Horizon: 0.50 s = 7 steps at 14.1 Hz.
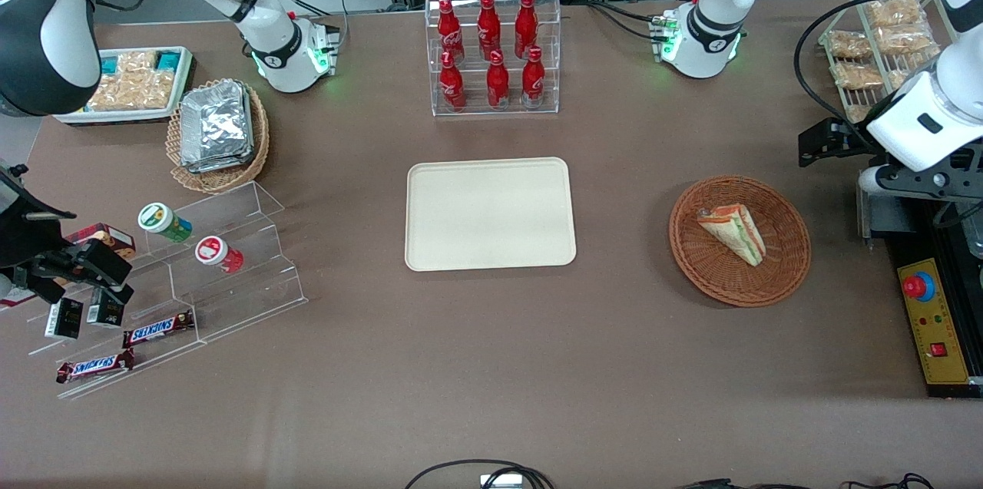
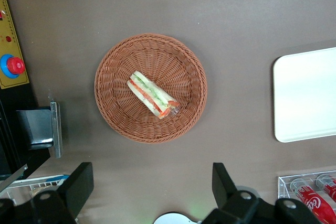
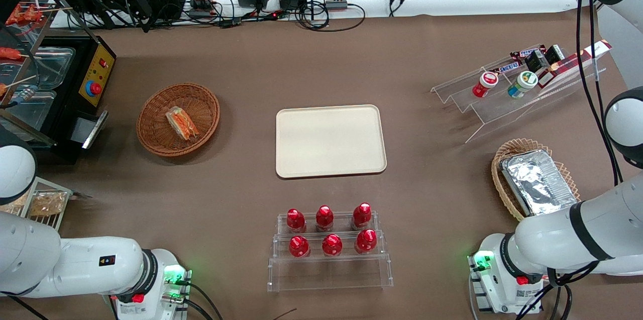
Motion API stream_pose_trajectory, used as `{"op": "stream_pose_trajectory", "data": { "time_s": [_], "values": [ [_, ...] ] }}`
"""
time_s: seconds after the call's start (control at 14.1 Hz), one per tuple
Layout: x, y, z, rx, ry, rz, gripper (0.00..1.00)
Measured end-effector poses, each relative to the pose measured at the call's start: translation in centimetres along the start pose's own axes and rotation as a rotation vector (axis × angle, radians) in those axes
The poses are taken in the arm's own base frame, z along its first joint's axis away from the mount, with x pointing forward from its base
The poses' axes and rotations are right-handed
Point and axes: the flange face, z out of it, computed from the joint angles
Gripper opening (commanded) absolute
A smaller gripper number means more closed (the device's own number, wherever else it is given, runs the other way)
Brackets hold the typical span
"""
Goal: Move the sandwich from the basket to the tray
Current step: 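Move the left gripper over the wrapped sandwich in the wicker basket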
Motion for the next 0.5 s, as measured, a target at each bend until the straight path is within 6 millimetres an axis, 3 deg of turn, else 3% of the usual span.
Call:
{"op": "stream_pose_trajectory", "data": {
  "time_s": [0.5],
  "values": [
    [0.45, -0.22, 0.61, 0.004, -0.005, -0.046, 1.00]
  ]
}}
